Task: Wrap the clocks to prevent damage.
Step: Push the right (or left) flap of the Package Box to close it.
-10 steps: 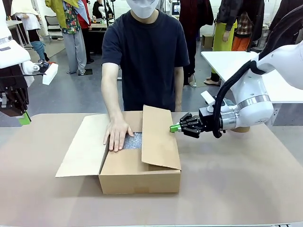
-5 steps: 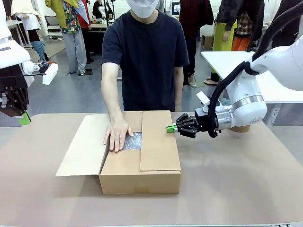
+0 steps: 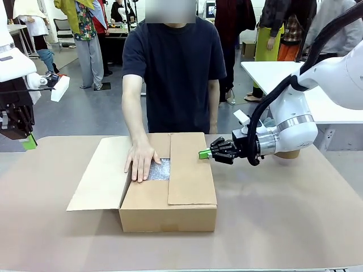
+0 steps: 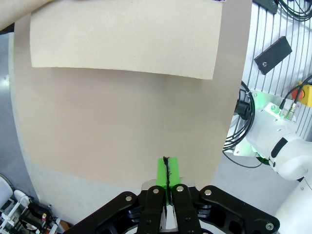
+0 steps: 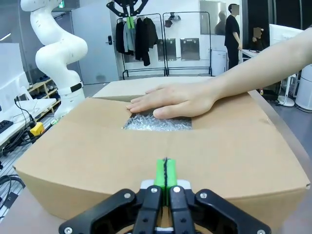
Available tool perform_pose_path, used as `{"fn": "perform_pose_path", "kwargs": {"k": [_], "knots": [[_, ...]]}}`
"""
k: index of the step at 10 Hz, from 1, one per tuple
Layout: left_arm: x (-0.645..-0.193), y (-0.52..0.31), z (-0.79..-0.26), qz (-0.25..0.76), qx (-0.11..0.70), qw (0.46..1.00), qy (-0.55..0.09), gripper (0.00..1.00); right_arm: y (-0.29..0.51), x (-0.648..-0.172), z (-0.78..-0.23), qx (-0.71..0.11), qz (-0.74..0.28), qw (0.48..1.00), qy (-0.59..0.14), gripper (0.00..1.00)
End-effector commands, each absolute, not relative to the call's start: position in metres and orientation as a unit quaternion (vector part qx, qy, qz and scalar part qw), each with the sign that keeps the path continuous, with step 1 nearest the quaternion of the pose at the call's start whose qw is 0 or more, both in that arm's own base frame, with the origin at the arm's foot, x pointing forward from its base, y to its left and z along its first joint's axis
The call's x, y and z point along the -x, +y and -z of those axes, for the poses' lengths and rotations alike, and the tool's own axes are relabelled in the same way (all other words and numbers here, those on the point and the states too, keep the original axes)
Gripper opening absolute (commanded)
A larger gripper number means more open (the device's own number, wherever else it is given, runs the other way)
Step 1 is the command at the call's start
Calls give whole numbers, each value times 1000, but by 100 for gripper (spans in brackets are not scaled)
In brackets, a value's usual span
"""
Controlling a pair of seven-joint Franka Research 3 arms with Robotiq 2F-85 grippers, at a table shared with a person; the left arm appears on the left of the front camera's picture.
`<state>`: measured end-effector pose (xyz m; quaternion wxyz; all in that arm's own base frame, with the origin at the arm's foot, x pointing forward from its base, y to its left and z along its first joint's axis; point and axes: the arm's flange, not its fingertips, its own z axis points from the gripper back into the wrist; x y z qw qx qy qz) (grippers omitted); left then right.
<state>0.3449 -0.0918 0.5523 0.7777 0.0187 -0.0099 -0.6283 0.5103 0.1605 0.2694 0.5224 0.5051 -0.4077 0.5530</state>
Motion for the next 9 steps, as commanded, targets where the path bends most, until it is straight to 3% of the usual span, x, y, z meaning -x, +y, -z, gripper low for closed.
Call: {"fn": "perform_pose_path", "kwargs": {"k": [1, 2, 9], "knots": [[-345, -92, -552, 627, -15, 779, -12, 1, 159, -516, -232, -459, -580, 557, -376, 1], [-345, -92, -552, 627, -15, 779, -12, 1, 160, -510, -269, -505, -553, 522, -408, 1], [-345, -92, -552, 627, -15, 779, -12, 1, 160, -510, -269, -505, -553, 522, -408, 1]]}}
